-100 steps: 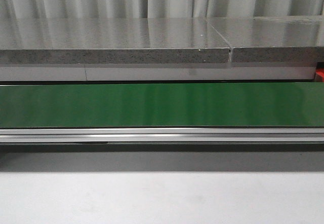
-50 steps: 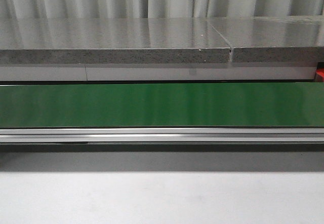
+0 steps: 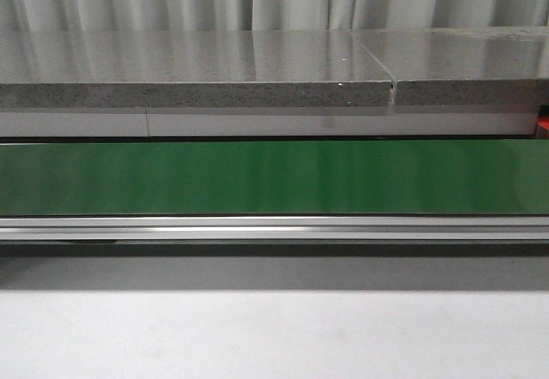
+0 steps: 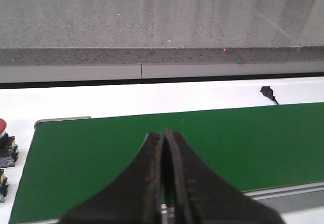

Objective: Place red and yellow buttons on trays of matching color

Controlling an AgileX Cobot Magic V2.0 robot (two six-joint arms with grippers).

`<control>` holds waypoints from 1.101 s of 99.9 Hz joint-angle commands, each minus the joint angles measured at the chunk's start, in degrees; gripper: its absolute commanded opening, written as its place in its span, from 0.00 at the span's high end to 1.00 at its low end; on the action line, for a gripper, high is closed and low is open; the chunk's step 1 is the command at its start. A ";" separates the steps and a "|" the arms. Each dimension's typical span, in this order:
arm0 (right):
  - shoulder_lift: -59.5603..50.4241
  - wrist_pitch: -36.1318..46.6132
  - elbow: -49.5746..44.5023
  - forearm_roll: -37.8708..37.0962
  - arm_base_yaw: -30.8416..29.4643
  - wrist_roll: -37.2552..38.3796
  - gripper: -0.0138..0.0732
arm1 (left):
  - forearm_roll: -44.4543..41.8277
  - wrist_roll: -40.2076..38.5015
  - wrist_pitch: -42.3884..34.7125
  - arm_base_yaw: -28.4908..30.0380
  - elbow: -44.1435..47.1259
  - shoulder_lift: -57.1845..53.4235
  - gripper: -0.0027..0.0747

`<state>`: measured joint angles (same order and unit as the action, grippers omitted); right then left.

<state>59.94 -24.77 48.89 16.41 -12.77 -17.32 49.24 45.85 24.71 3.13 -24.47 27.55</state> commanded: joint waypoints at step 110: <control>-1.14 -2.41 0.23 -4.69 13.22 -0.66 0.92 | 1.93 -0.15 -2.90 -0.42 -1.54 0.09 0.99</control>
<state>59.94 -30.33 47.71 11.71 0.49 -17.53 49.24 45.85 24.71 3.13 -24.47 27.55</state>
